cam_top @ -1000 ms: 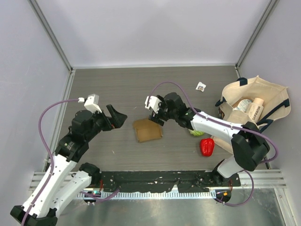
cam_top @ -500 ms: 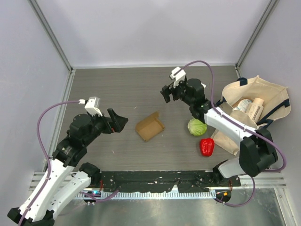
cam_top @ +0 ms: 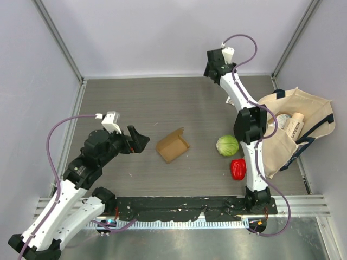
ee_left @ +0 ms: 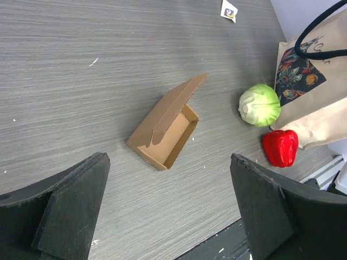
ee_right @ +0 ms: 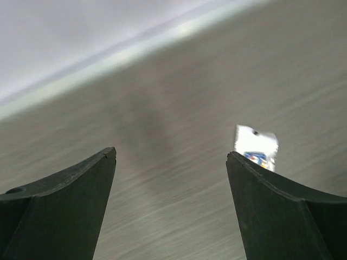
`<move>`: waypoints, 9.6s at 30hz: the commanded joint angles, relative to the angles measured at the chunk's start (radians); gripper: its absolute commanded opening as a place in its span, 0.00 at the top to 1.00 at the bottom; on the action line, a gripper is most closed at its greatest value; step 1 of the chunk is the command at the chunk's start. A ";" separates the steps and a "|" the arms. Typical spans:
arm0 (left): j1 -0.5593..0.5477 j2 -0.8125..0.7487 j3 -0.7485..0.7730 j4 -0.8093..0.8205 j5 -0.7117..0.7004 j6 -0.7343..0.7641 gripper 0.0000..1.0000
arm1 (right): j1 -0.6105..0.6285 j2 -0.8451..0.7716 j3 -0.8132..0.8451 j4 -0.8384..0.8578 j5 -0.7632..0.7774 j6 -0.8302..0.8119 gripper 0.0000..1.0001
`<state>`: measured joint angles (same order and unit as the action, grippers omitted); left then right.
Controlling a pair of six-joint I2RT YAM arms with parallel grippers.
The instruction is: Fold the paper box
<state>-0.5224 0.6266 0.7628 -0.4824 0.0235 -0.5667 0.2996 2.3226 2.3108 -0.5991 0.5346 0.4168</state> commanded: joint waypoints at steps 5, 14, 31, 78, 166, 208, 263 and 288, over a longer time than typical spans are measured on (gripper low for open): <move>-0.004 0.030 0.000 0.045 0.030 0.011 0.03 | -0.103 0.100 -0.007 -0.157 0.010 0.105 0.12; -0.014 0.071 -0.014 0.070 0.036 0.007 0.03 | -0.157 0.143 -0.070 -0.119 -0.037 0.108 0.12; -0.030 0.108 -0.017 0.091 0.058 -0.012 0.04 | -0.223 0.044 -0.346 0.025 -0.240 0.073 0.28; -0.016 0.125 -0.246 0.176 0.016 -0.440 0.21 | 0.645 -0.887 -1.539 0.828 -0.183 0.504 0.57; -0.264 0.228 -0.243 0.282 -0.198 -0.139 0.34 | 0.259 -0.777 -1.573 1.062 -0.978 -0.742 0.39; -0.343 0.693 0.095 0.171 -0.490 -0.105 0.51 | 0.418 -0.899 -1.708 1.243 -0.589 -0.584 1.00; -0.372 0.920 0.156 0.373 -0.496 -0.246 1.00 | 0.622 -0.937 -1.956 1.389 0.105 -0.072 1.00; -0.473 0.860 -0.037 0.447 -0.629 -0.193 1.00 | 0.731 -0.911 -2.071 1.495 0.192 -0.026 1.00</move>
<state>-0.9756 1.4944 0.7540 -0.0277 -0.5781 -0.7845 1.0145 1.4055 0.2626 0.8814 0.7033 0.3504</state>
